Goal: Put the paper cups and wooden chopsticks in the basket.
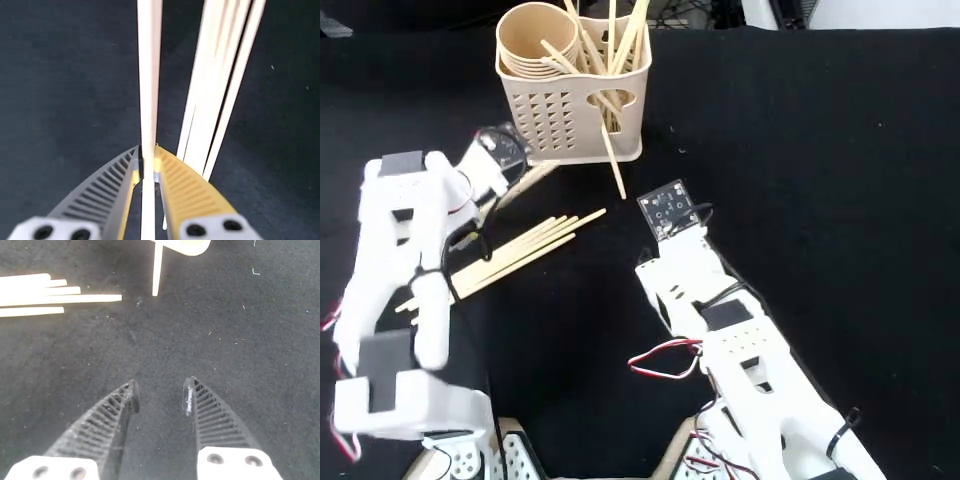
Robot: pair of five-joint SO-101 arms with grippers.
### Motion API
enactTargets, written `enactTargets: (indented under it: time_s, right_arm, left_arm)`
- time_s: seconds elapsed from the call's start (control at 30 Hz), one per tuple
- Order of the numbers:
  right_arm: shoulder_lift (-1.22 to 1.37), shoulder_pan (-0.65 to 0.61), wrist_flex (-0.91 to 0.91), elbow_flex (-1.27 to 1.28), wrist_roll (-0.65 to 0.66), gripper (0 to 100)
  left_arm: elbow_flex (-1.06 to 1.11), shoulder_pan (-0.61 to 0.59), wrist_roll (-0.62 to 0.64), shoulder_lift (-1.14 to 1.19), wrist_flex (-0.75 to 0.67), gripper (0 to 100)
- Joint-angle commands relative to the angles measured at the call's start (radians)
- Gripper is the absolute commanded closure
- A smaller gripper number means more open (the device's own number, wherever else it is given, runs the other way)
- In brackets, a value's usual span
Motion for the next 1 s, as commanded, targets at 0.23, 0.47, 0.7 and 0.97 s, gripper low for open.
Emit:
enactTargets:
  time_s: [0.23, 0.47, 0.7, 0.97]
  right_arm:
    - [-0.019, -0.014, -0.014, -0.004, -0.008, 83.5]
    - [-0.019, -0.014, -0.014, -0.004, -0.008, 83.5]
    - [-0.019, -0.014, -0.018, 0.002, -0.008, 83.5]
    - [-0.019, -0.014, -0.021, 0.010, -0.008, 83.5]
  left_arm:
    - [0.071, 0.076, 0.184, -0.351, -0.097, 97]
    - [0.254, 0.110, 0.351, -0.559, -0.290, 97]
    - [0.375, 0.154, 0.543, -0.743, -0.539, 97]
    - [0.407, 0.170, 0.925, -0.747, -0.937, 97]
